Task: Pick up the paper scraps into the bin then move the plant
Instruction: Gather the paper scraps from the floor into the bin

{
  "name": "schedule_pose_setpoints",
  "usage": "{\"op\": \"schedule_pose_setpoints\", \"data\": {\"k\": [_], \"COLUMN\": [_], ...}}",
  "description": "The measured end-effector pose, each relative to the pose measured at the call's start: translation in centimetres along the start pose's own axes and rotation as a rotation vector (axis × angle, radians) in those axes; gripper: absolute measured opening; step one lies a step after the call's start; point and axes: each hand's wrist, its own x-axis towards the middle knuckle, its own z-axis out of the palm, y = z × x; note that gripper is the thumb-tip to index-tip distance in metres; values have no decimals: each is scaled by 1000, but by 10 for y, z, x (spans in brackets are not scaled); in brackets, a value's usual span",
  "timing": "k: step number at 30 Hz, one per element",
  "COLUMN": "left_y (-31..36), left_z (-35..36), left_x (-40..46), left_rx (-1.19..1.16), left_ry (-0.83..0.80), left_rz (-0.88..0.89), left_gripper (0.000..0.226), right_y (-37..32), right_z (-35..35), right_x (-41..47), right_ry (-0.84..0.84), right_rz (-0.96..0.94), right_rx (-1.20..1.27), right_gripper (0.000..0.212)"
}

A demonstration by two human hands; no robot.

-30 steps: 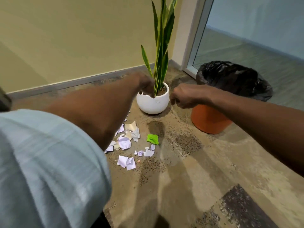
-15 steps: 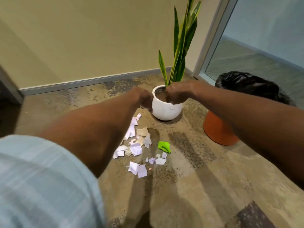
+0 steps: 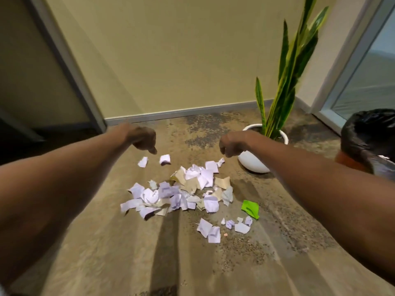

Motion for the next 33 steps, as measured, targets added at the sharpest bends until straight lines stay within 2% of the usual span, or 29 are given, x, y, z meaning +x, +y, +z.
{"op": "schedule_pose_setpoints", "data": {"k": [3,6,9,14,20,23,27,30,33], "left_y": [-9,-10,-2,9,4,1,-8,-14,-14], "left_z": [16,41,81,134,156,163,178,191,202], "left_x": [2,11,23,45,83,114,159,189,214], "left_rx": [-46,-72,-139,-160,-240,-372,-558,-626,-665], "left_ry": [9,84,104,45,176,261,288,241,139], "left_rz": [-18,-1,2,-18,-78,-188,-348,-413,-378], "left_gripper": [43,51,61,63,61,74,101,111,122], "right_y": [-14,-15,-10,-7,-19,-30,-30,-26,-28], "right_z": [13,33,52,87,119,135,144,144,141], "right_x": [23,40,52,84,121,135,149,158,165], "right_ry": [5,-12,-25,59,152,162,122,78,52], "right_rz": [-78,-114,-105,-79,-21,7,88,135,150], "right_rx": [-64,-84,-43,1,-45,-85,25,159,227], "right_gripper": [31,36,55,79,102,114,129,132,123]}}
